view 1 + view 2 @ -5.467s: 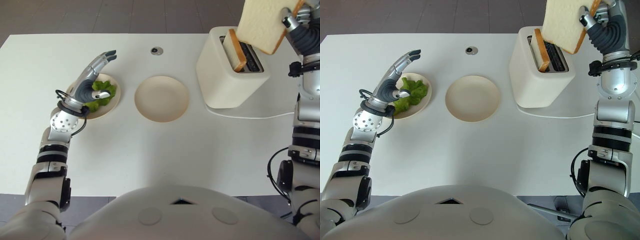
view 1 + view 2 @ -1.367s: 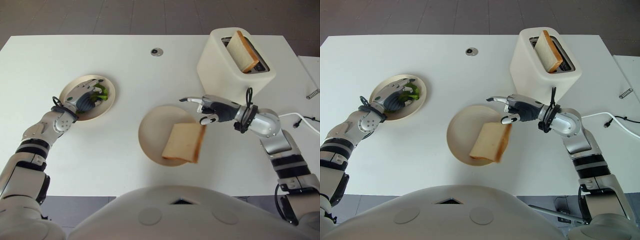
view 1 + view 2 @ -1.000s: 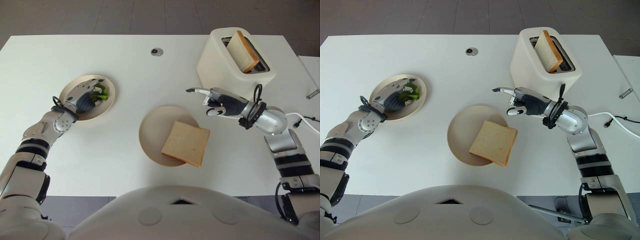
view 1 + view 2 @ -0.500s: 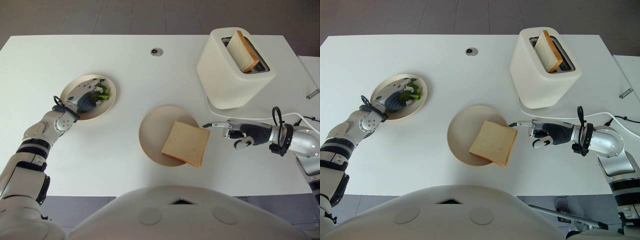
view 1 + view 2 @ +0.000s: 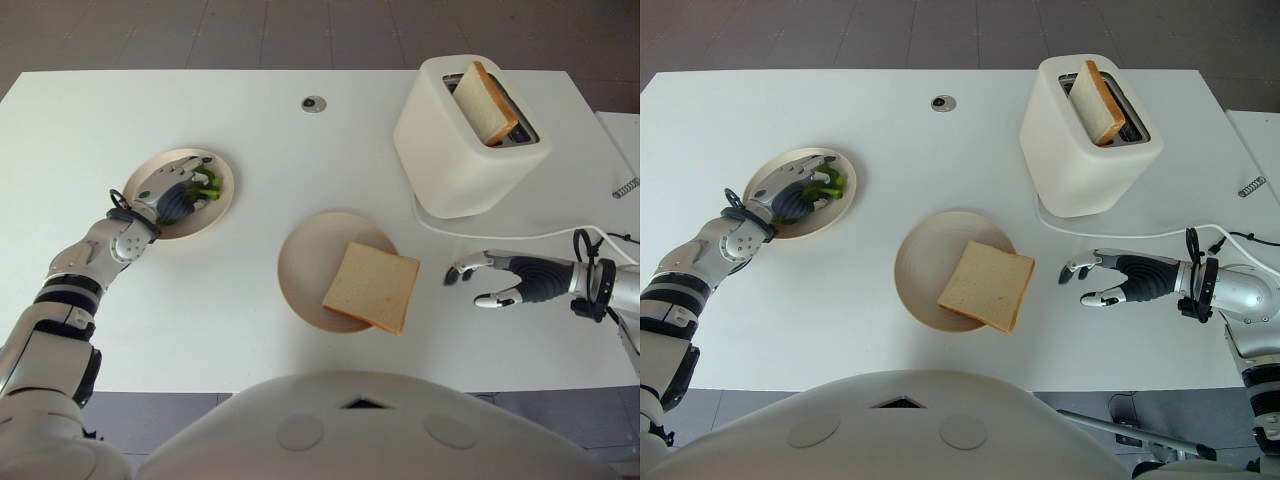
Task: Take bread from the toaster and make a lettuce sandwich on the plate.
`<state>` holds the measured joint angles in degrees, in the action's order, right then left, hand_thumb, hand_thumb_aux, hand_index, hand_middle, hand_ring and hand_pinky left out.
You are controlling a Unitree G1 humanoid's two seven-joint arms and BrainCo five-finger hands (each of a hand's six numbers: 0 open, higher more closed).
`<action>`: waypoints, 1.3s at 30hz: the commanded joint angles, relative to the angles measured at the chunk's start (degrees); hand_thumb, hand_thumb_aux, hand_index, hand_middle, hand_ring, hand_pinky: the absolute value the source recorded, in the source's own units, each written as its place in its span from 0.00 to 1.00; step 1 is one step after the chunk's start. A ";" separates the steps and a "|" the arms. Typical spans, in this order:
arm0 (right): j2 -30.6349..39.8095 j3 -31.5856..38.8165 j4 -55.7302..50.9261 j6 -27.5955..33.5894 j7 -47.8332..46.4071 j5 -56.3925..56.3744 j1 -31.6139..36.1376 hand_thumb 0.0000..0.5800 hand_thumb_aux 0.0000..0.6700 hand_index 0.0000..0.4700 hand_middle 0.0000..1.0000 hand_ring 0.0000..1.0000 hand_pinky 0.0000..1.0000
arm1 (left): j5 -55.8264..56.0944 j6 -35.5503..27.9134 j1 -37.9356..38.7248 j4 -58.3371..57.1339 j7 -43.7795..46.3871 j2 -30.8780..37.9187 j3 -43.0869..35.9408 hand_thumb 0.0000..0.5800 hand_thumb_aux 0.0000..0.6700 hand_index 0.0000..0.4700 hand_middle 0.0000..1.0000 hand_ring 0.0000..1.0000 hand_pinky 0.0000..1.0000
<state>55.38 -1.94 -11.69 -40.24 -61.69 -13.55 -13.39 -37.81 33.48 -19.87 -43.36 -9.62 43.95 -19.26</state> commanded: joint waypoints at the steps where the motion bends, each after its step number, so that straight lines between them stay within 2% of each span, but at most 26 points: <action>1: -1.75 2.14 1.72 0.83 -1.87 -1.26 0.81 1.00 1.00 1.00 0.57 0.57 0.57 | -0.83 0.04 -0.59 -0.70 0.50 -0.38 -0.56 1.00 1.00 1.00 0.00 0.00 0.00; 10: -7.56 6.90 7.57 2.69 -2.04 -1.51 4.29 1.00 1.00 1.00 0.68 0.68 0.68 | -0.79 -0.17 -0.53 -0.95 0.42 -0.60 -0.74 1.00 1.00 1.00 0.00 0.00 0.00; 17: -11.13 10.46 7.97 4.57 -0.50 3.05 7.33 1.00 1.00 1.00 0.68 0.68 0.68 | -0.84 0.04 -0.53 -1.28 0.19 -0.51 -0.82 1.00 1.00 1.00 0.00 0.00 0.00; 30: -18.45 15.88 8.73 6.26 2.32 4.49 12.30 1.00 1.00 1.00 0.67 0.67 0.67 | -0.59 0.49 0.21 -1.11 0.01 -0.36 -0.69 1.00 1.00 1.00 0.00 0.00 0.00; 34: -19.24 15.98 8.68 6.41 2.74 3.73 12.56 1.00 1.00 1.00 0.67 0.67 0.67 | -0.36 0.76 0.14 -0.74 -0.23 -0.61 -0.54 1.00 1.00 1.00 0.00 0.00 0.00; 39: -18.35 14.03 10.65 7.08 2.20 0.37 12.06 1.00 1.00 1.00 0.67 0.67 0.67 | 2.89 4.48 1.35 3.90 -0.29 -0.01 1.87 1.00 1.00 1.00 0.00 0.00 0.00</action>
<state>36.19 12.95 -2.31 -33.90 -59.15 -11.45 -1.57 -36.27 37.02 -19.28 -41.01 -10.29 43.79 -18.37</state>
